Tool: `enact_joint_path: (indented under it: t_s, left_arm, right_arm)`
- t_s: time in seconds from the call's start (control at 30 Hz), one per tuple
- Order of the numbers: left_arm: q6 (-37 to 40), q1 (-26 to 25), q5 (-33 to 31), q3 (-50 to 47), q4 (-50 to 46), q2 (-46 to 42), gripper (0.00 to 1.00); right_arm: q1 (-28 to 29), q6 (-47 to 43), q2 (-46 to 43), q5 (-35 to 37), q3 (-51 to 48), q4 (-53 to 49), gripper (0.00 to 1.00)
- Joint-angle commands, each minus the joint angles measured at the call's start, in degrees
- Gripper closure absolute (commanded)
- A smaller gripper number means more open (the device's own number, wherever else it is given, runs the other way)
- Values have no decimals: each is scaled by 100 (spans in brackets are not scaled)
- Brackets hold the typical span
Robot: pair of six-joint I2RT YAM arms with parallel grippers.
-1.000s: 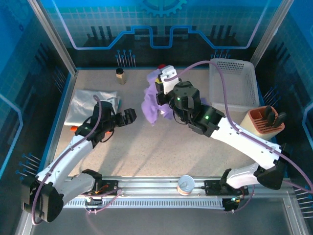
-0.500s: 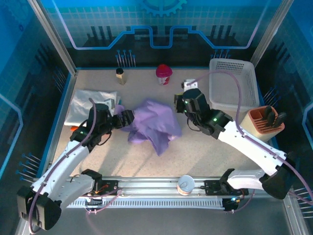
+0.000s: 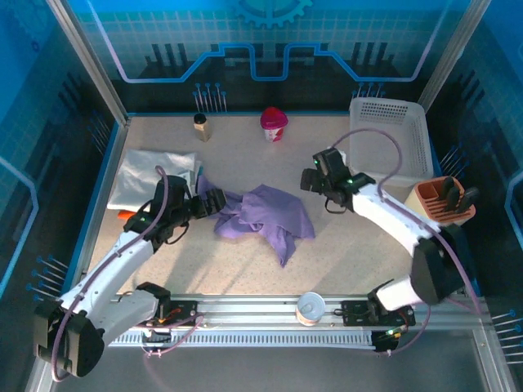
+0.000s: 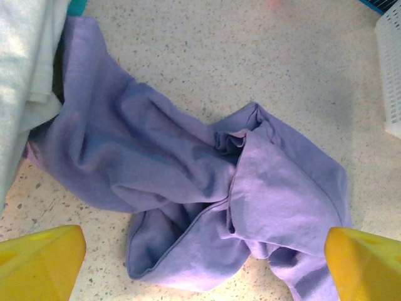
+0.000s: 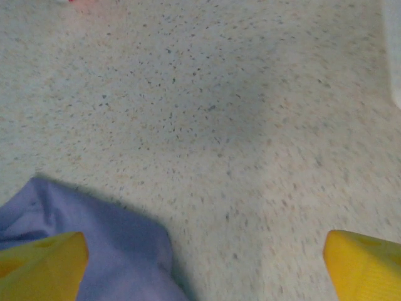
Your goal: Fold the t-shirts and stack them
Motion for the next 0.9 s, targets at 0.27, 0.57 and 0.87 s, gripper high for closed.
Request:
enact_joint_path:
  t_s: [0.27,0.57,0.87]
  left_arm:
    - [-8,-31,165,-341,-385,-220,1]
    - [-388,-443,90,-551,-237,-41,1]
    - [-389,-617,26,-421,-124,502,1]
  right_arm:
    - [-862,-136,2215,-132,1754,68,0]
    - [-1558,-123,2825,28,2329,-14,0]
    - [-1828,-225,2949,-259,2889,-274,0]
